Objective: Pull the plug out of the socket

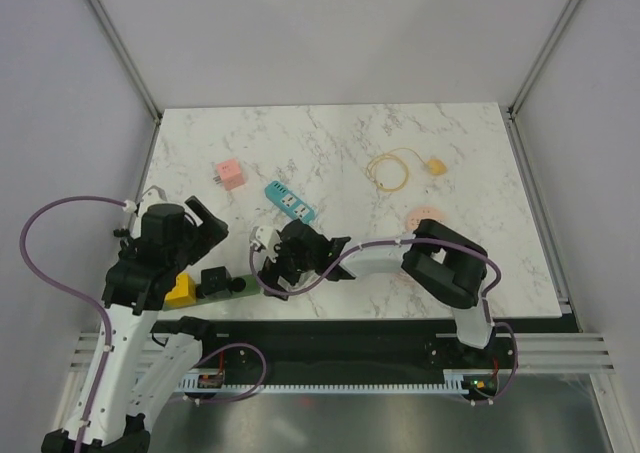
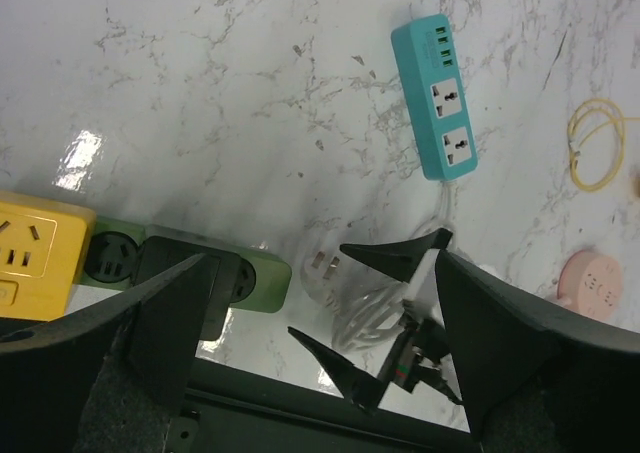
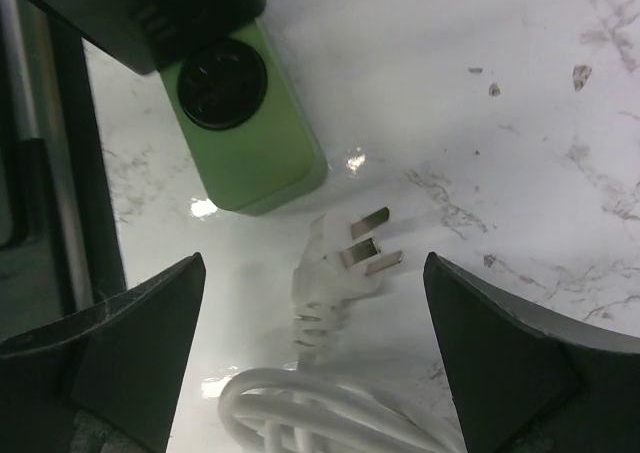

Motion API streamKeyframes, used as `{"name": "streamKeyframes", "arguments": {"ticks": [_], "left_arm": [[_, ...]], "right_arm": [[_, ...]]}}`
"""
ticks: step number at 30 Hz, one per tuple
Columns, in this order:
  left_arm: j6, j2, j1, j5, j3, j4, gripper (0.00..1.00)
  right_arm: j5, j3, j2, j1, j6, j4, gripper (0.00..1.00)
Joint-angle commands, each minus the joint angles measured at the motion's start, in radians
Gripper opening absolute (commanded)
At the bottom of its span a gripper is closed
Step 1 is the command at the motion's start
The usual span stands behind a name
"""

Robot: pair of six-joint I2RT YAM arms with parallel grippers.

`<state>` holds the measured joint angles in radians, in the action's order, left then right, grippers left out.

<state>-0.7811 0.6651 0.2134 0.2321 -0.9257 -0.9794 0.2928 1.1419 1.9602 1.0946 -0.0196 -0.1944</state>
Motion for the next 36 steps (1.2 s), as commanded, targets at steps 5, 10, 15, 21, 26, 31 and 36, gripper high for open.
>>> {"name": "streamKeyframes", "arguments": {"ticks": [5, 10, 15, 21, 26, 31, 36], "left_arm": [[-0.075, 0.011, -0.005, -0.013, -0.064, -0.064, 1.0], [-0.099, -0.002, -0.005, 0.027, -0.073, -0.108, 1.0], [-0.078, -0.03, -0.005, 0.035, -0.111, -0.14, 1.0], [-0.067, -0.026, -0.005, 0.032, -0.125, -0.15, 1.0], [-0.044, 0.01, -0.005, 0.038, -0.11, -0.147, 1.0], [-0.038, 0.077, -0.005, 0.101, -0.099, -0.145, 1.0], [0.005, 0.157, -0.005, 0.116, -0.124, -0.133, 1.0]], "right_arm": [[-0.096, 0.081, 0.091, 0.067, -0.146, -0.017, 0.98], [-0.127, 0.124, 0.131, 0.093, -0.187, -0.008, 0.98], [-0.125, 0.189, 0.173, 0.097, -0.154, 0.036, 0.97], [-0.107, 0.312, 0.22, 0.099, -0.146, 0.15, 0.79], [-0.075, 0.357, 0.221, 0.099, -0.164, 0.19, 0.44], [-0.163, 0.366, 0.207, 0.099, -0.137, 0.237, 0.0], [-0.342, 0.25, 0.134, 0.096, -0.117, 0.211, 0.0]]}}
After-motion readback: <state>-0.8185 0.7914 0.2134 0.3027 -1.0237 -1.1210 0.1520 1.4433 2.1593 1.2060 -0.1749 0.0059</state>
